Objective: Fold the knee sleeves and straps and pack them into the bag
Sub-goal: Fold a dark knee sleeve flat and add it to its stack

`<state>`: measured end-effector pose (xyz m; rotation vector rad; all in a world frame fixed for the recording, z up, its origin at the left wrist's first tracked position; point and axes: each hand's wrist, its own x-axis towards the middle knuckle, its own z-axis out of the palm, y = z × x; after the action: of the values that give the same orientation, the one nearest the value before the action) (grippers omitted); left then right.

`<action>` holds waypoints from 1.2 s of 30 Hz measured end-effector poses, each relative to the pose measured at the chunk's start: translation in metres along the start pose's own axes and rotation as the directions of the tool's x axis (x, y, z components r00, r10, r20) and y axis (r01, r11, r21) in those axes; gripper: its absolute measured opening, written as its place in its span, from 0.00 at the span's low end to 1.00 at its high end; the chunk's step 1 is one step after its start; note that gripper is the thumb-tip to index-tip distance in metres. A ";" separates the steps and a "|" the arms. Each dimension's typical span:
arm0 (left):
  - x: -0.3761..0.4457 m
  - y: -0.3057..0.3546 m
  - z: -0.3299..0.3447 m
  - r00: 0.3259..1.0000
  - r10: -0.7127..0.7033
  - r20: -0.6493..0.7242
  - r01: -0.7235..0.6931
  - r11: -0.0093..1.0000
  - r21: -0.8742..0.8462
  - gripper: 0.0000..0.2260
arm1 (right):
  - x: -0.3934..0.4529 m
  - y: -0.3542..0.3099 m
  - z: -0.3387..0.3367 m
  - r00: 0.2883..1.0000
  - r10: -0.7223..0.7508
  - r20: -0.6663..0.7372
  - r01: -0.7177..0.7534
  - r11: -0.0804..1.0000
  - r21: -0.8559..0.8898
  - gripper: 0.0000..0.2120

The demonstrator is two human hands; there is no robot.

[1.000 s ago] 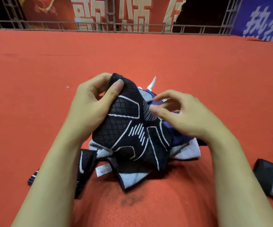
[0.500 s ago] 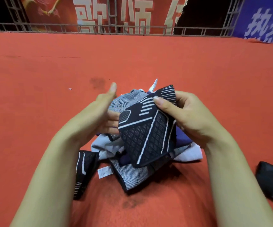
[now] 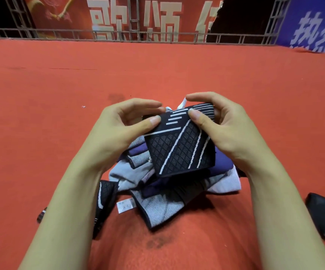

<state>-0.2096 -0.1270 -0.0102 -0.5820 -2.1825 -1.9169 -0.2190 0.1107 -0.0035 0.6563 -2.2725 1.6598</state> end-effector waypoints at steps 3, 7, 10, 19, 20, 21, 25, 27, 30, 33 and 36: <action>0.002 0.001 0.000 0.999 0.028 -0.030 -0.025 0.995 0.100 0.15 | 0.001 0.001 -0.003 0.996 0.020 -0.083 -0.040 0.965 -0.261 0.11; 0.004 0.002 0.010 0.997 0.027 -0.066 -0.002 0.933 0.359 0.15 | 0.002 -0.002 -0.004 0.982 -0.009 -0.190 -0.090 0.860 -0.503 0.06; 0.006 -0.003 0.013 0.993 0.005 -0.121 0.047 0.905 0.424 0.10 | 0.002 0.001 -0.002 0.983 -0.018 -0.181 -0.083 0.841 -0.535 0.08; -0.001 0.003 0.018 0.983 0.027 0.184 -0.123 0.838 0.532 0.15 | -0.004 -0.019 -0.001 0.996 -0.082 0.024 0.086 0.955 -0.285 0.06; -0.001 0.003 0.019 0.984 0.053 0.168 -0.127 0.872 0.472 0.12 | -0.004 -0.019 -0.002 0.996 -0.089 0.003 0.086 0.960 -0.267 0.08; -0.002 0.002 0.018 0.988 0.072 0.139 -0.124 0.902 0.414 0.09 | -0.004 -0.019 -0.004 0.998 -0.065 -0.018 0.058 0.966 -0.253 0.10; -0.001 -0.006 0.013 0.999 0.037 -0.035 -0.029 0.978 0.205 0.06 | -0.010 -0.013 -0.020 0.964 0.228 0.134 -0.205 0.965 -0.165 0.17; -0.002 -0.007 0.011 0.999 -0.031 -0.022 0.032 0.996 0.080 0.08 | -0.011 -0.009 -0.022 0.941 0.279 0.192 -0.262 0.959 -0.111 0.12; -0.004 -0.009 0.008 0.992 -0.096 0.082 0.099 0.995 -0.031 0.14 | -0.006 -0.007 -0.020 0.969 0.219 0.113 -0.211 0.974 -0.085 0.08; -0.003 -0.018 0.009 0.991 -0.111 0.077 0.116 0.991 -0.065 0.17 | -0.003 -0.006 -0.010 0.977 0.204 0.061 -0.198 0.976 -0.093 0.06; -0.002 -0.021 0.014 0.988 -0.128 0.085 0.138 0.984 -0.113 0.19 | -0.002 -0.006 0.000 0.966 0.246 0.077 -0.241 0.968 -0.064 0.06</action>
<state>-0.2149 -0.1156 -0.0318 -0.5507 -2.2173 -2.1391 -0.2142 0.1096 0.0002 0.4569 -2.5366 1.6968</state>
